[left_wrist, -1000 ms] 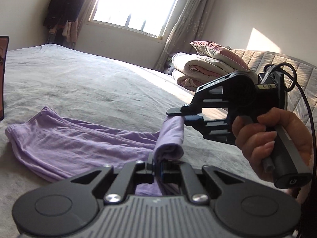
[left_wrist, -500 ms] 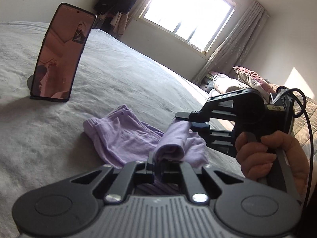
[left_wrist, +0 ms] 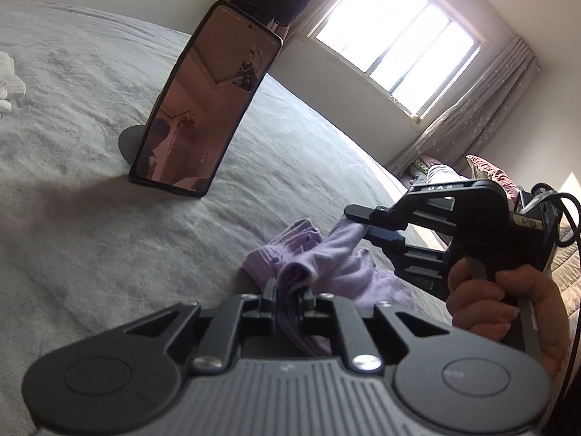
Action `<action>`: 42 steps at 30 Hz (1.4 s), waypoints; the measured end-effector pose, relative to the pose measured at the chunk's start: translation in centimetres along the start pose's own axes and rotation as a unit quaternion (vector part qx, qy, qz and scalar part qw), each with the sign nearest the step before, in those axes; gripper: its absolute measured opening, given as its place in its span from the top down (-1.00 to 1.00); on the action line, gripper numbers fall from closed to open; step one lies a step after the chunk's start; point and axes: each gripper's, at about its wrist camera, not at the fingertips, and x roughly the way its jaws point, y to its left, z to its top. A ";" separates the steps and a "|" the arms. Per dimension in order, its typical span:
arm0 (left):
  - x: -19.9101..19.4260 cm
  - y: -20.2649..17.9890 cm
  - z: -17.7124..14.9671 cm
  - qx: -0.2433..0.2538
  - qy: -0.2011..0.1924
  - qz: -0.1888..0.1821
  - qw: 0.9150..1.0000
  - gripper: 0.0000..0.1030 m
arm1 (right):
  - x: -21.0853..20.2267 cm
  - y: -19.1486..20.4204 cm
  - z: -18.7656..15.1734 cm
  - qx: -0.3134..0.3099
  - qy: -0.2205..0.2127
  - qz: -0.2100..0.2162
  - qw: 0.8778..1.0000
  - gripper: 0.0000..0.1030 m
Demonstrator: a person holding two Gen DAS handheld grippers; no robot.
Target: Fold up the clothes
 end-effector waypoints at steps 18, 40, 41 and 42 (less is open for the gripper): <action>1.2 -4.9 2.2 0.127 -0.017 -0.008 0.992 0.04 | -5.5 -2.5 -0.8 -0.049 -0.046 -0.030 0.997 0.24; 5.4 -5.6 -0.1 0.135 0.031 -0.016 0.990 0.43 | -5.1 -3.4 -3.1 -0.118 -0.025 -0.044 0.992 0.27; 5.2 -5.3 0.1 0.133 0.017 0.000 0.991 0.43 | -5.1 -3.5 -3.1 -0.117 -0.025 -0.046 0.992 0.27; 5.0 -5.0 0.4 0.131 0.003 0.019 0.991 0.43 | -5.1 -3.6 -3.2 -0.115 -0.026 -0.047 0.992 0.27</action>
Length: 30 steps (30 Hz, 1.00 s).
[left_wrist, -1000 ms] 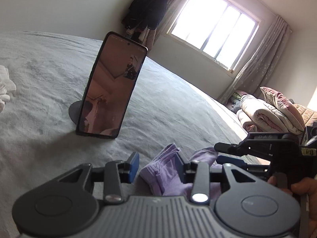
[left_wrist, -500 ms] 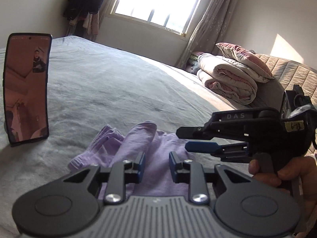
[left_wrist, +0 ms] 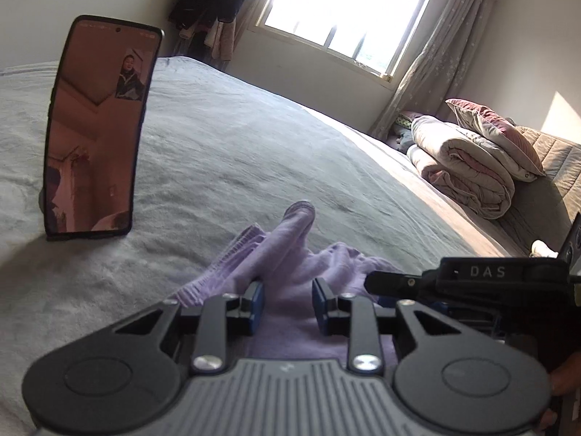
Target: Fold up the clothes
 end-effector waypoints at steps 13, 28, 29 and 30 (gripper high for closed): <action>1.6 2.1 1.9 -0.040 0.018 0.047 0.998 0.50 | -2.4 -3.7 -1.2 0.055 -0.047 -0.049 0.996 0.18; -1.1 6.5 1.6 -0.132 0.036 0.048 0.989 0.55 | -4.3 -4.3 -2.5 0.095 -0.035 -0.014 0.995 0.16; -1.3 6.9 1.5 -0.142 0.041 0.031 0.989 0.49 | -4.5 -4.1 -2.8 0.098 -0.028 -0.001 0.995 0.16; -1.4 7.3 1.4 -0.151 0.045 0.012 0.987 0.39 | -4.6 -3.9 -3.3 0.103 -0.018 0.014 0.994 0.16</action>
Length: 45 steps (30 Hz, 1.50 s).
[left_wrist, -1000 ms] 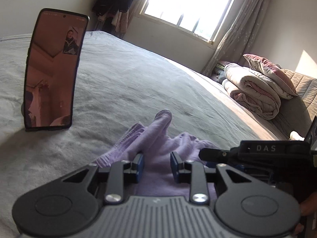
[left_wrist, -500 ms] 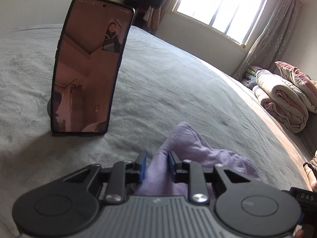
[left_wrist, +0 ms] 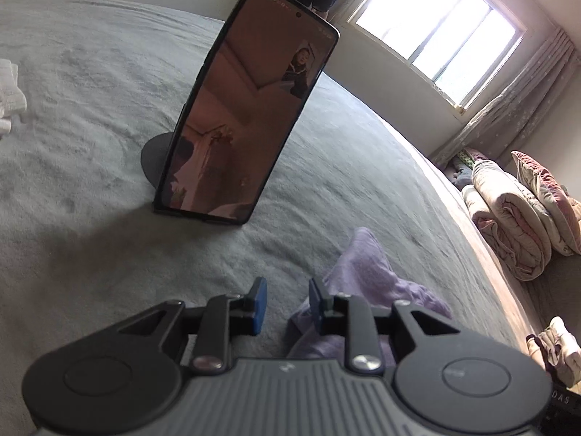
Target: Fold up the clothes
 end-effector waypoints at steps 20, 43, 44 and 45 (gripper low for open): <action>1.9 -1.3 -0.8 0.052 0.020 -0.049 0.997 -0.13 | 1.6 0.5 -3.6 0.080 0.014 0.044 0.996 0.19; -0.9 -6.0 -5.6 -0.130 0.135 -0.038 0.981 0.75 | -5.4 -4.0 0.9 0.173 0.067 0.038 0.982 0.74; -1.3 -6.2 -6.1 -0.131 0.139 -0.039 0.981 0.75 | -6.1 -4.3 1.0 0.170 0.074 0.035 0.982 0.74; -1.5 -6.5 -6.7 -0.127 0.144 -0.040 0.981 0.75 | -6.8 -4.5 1.1 0.167 0.082 0.033 0.982 0.73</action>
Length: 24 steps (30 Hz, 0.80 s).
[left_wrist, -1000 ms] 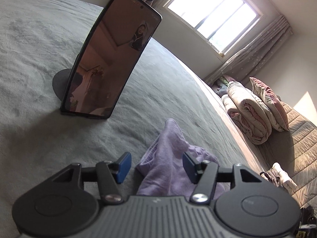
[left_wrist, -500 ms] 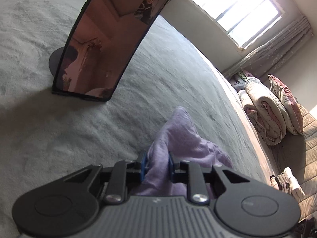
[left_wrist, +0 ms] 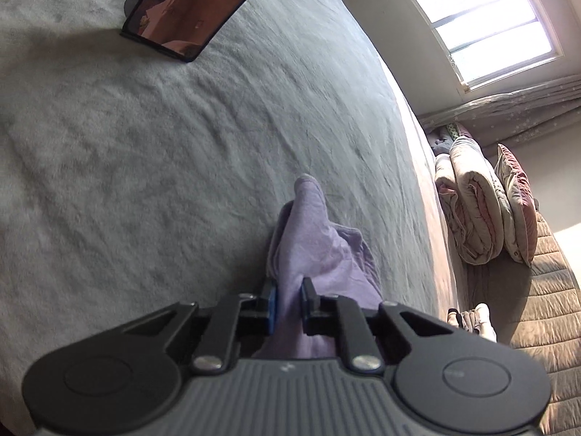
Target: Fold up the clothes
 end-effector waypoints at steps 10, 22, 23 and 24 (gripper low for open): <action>0.2 -0.2 -3.1 0.039 0.013 0.018 0.999 0.56 | -3.6 -2.4 -1.4 -0.051 0.029 -0.050 0.997 0.52; 3.6 -1.6 0.8 0.084 -0.031 -0.007 0.996 0.68 | -0.8 -2.6 2.7 -0.082 -0.026 -0.033 0.996 0.03; 3.9 -1.7 0.8 0.091 -0.034 -0.014 0.995 0.70 | -0.4 -2.7 3.0 -0.085 -0.032 -0.032 0.995 0.06; 4.2 -1.8 0.8 0.097 -0.038 -0.021 0.994 0.75 | -0.2 -2.7 3.1 -0.090 -0.041 -0.030 0.995 0.22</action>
